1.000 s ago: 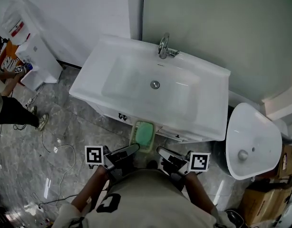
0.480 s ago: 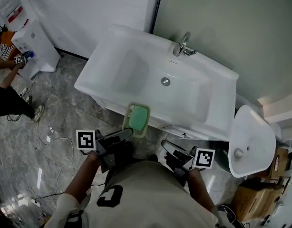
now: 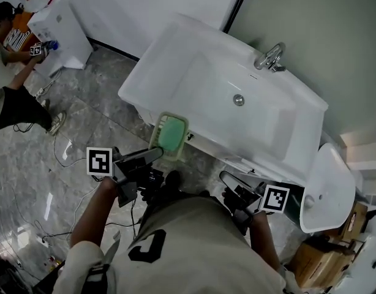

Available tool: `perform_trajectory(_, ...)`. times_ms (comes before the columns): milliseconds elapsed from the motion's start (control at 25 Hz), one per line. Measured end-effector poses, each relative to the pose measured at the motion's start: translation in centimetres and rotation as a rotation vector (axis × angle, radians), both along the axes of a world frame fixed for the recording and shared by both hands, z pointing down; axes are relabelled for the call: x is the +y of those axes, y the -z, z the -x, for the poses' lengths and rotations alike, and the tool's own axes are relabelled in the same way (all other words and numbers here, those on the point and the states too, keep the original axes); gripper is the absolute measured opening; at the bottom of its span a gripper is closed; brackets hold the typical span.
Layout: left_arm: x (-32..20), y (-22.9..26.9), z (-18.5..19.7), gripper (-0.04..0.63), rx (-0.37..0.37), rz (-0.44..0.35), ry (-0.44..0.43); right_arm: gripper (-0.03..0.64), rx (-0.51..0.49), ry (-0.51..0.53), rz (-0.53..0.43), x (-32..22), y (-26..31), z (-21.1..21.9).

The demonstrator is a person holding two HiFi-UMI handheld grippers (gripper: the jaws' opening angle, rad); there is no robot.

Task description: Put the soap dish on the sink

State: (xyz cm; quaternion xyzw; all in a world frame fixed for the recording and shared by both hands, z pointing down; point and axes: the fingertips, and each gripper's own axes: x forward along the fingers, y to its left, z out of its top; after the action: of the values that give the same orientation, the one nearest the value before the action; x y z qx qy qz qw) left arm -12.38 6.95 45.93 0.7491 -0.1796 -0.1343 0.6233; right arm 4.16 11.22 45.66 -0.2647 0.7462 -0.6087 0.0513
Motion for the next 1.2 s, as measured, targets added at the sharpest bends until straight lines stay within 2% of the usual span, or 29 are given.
perform_trajectory(200,0.2,0.1,0.5,0.087,0.058,0.006,0.016,0.009,0.011,0.032,-0.004,-0.8,0.0,2.1)
perform_trajectory(480,0.0,0.0,-1.4,0.087,0.147,0.044,0.013,0.009,0.014,0.022,0.014,-1.1,-0.4,3.2)
perform_trajectory(720,-1.1,-0.4,-3.9,0.089,0.104,0.061,-0.006,0.009,-0.027,0.02,0.011,-2.7,-0.8,2.3)
perform_trajectory(1000,-3.8,0.7,-6.3,0.089,0.077,0.057,0.046,0.009,-0.074,0.085,-0.042,-6.1,0.2,1.3)
perform_trajectory(1200,-6.2,1.6,-8.2,0.089,0.044,0.036,0.069,0.009,-0.105,0.08,-0.048,-8.5,0.4,-0.9)
